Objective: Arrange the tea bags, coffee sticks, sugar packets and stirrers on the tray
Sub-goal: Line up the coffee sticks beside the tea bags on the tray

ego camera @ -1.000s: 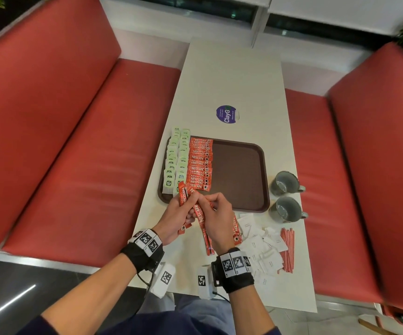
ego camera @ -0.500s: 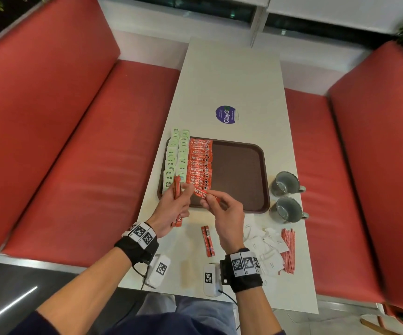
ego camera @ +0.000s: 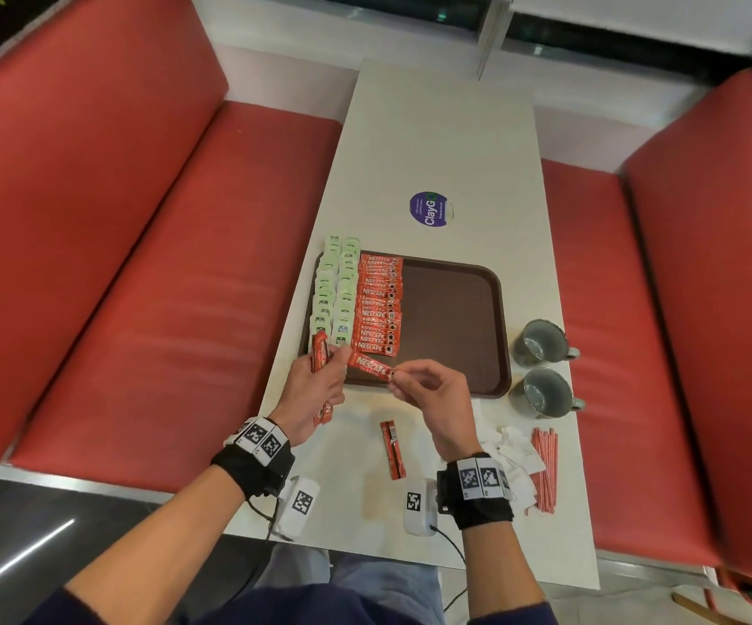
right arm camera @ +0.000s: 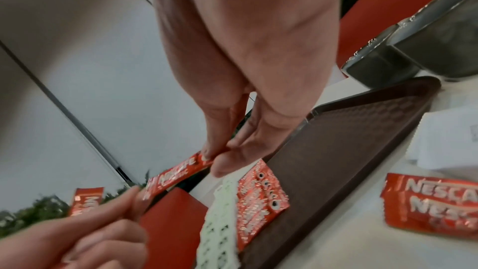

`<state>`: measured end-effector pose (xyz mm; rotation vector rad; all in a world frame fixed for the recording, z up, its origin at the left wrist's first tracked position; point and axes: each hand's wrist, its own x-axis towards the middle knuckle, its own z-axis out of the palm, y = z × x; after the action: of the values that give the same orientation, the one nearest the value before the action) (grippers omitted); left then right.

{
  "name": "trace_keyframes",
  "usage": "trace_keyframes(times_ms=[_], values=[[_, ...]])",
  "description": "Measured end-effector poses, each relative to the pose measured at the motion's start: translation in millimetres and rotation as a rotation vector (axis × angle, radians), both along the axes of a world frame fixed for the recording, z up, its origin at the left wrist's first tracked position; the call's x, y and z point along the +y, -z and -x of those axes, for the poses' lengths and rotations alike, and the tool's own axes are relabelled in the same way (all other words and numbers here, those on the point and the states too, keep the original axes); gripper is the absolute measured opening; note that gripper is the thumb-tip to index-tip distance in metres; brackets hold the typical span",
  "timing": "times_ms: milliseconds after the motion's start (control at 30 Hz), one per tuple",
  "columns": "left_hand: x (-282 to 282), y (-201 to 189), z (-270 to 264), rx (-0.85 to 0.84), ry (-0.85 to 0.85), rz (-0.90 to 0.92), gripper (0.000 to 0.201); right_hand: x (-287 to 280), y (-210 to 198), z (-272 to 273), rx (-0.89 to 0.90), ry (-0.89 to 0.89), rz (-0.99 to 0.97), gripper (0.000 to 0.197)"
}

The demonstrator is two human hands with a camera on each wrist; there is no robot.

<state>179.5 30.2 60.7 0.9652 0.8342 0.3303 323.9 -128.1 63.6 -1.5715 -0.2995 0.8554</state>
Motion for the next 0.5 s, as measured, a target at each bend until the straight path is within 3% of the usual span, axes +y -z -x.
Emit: trace_keyframes(times_ms=[100, 200, 333, 500], values=[[12, 5, 4, 0.008, -0.089, 0.053, 0.028, 2, 19, -22, -0.213, 0.063, 0.178, 0.010], [20, 11, 8, 0.022, -0.142, 0.143, 0.016, 9, 41, -41, -0.380, 0.039, 0.311, 0.014], [21, 16, 12, 0.042, -0.138, 0.227, 0.005, 29, 56, -52, -0.485, -0.097, 0.419, 0.013], [19, 18, 16, 0.029, -0.127, 0.254, 0.023, 51, 76, -61, -0.533, -0.143, 0.493, 0.013]])
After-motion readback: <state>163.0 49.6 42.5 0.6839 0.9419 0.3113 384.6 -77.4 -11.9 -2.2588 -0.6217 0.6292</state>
